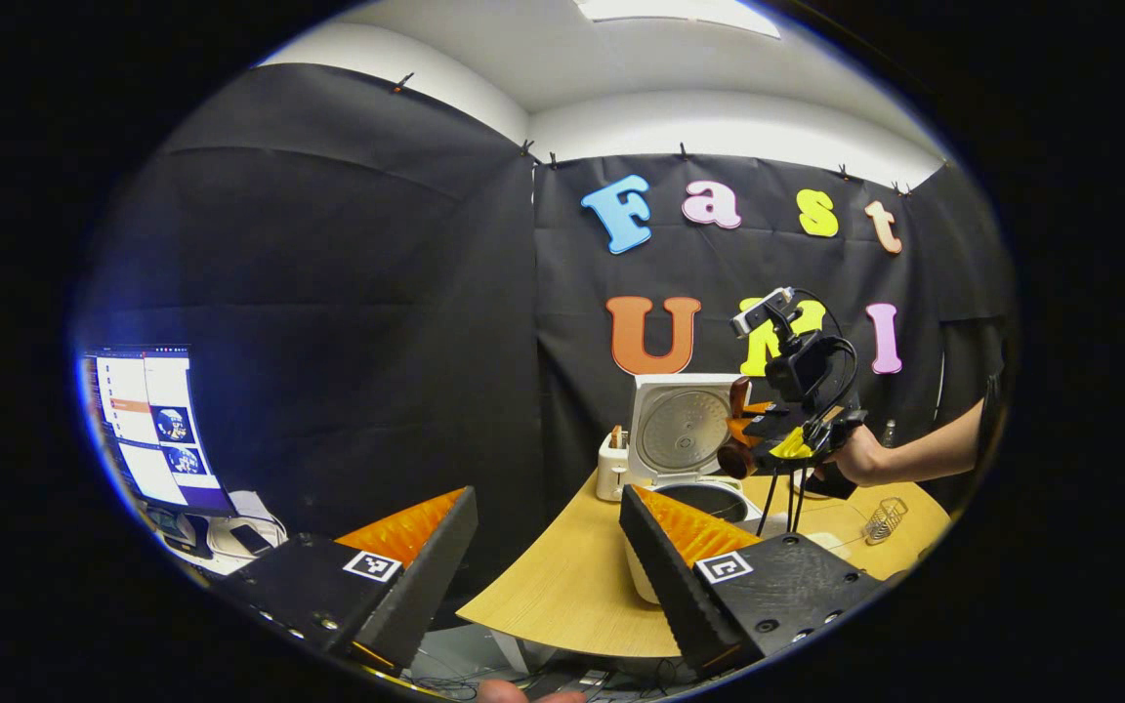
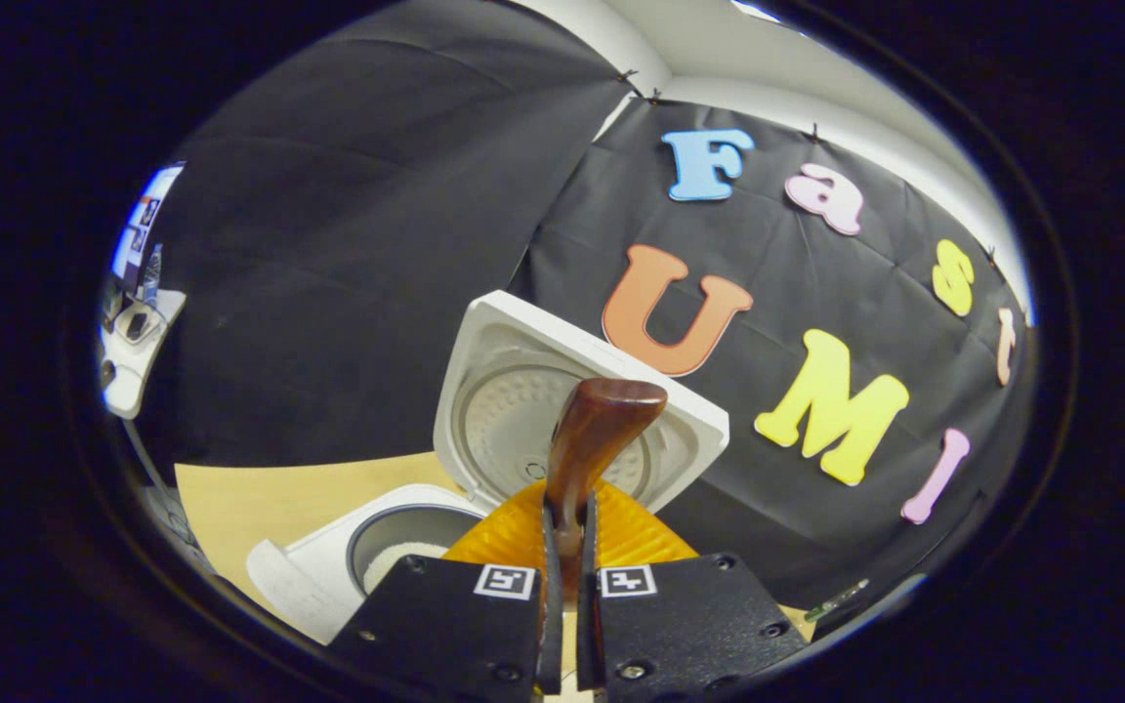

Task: Close the left gripper, press the button to open the rice cooker; take a wooden spoon from the chopstick holder with the right hand, scoop a spoonful of rice and pour it into the rice cooker, then put the wooden spoon back into the chopstick holder.

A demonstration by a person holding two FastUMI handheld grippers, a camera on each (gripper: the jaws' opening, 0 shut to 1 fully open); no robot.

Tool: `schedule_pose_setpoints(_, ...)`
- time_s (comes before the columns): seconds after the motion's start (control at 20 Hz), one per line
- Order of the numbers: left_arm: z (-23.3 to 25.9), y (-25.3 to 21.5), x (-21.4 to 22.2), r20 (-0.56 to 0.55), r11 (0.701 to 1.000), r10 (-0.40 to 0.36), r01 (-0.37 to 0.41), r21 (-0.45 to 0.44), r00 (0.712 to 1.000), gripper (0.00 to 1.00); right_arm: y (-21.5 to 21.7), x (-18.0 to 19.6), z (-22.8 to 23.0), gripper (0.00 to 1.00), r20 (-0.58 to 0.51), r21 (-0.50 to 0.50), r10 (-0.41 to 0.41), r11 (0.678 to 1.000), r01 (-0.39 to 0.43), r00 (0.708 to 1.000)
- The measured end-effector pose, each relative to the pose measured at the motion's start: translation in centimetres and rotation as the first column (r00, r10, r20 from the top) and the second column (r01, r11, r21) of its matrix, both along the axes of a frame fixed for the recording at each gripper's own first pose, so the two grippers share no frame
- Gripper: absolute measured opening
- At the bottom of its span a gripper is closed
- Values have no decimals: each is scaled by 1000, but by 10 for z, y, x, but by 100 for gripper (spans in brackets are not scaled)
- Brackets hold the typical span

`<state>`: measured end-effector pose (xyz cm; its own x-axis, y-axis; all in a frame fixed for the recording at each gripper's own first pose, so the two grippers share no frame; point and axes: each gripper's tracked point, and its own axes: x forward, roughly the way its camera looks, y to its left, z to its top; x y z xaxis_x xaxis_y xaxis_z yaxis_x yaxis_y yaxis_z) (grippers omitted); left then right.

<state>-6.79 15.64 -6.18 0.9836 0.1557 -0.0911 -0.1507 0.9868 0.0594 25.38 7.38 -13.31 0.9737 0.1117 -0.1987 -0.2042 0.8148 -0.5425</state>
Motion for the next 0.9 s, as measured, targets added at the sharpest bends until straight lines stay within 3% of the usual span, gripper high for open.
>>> schedule_pose_setpoints(0.2, 4, -9, -1, 2, 1000, -9, 9, -8, 1000, 94, 4, -3, 7, 11, 17, 7, 11, 1000, -11, 1000)
schedule_pose_setpoints(0.5, 20, -40, 0, 26, 998, -8, 10, -57, 1000, 94, -14, -6, 20, 11, 0, 227, -39, 973, 38, 999)
schedule_pose_setpoints(0.65, 35, -56, 6, 52, 998, -17, 20, -59, 998, 94, -45, -33, 53, 11, -6, 366, -68, 928, 66, 998)
schedule_pose_setpoints(0.9, 32, -91, 30, 22, 996, -55, 56, -75, 998, 94, -114, -62, 94, 11, -36, 602, -80, 794, 85, 996)
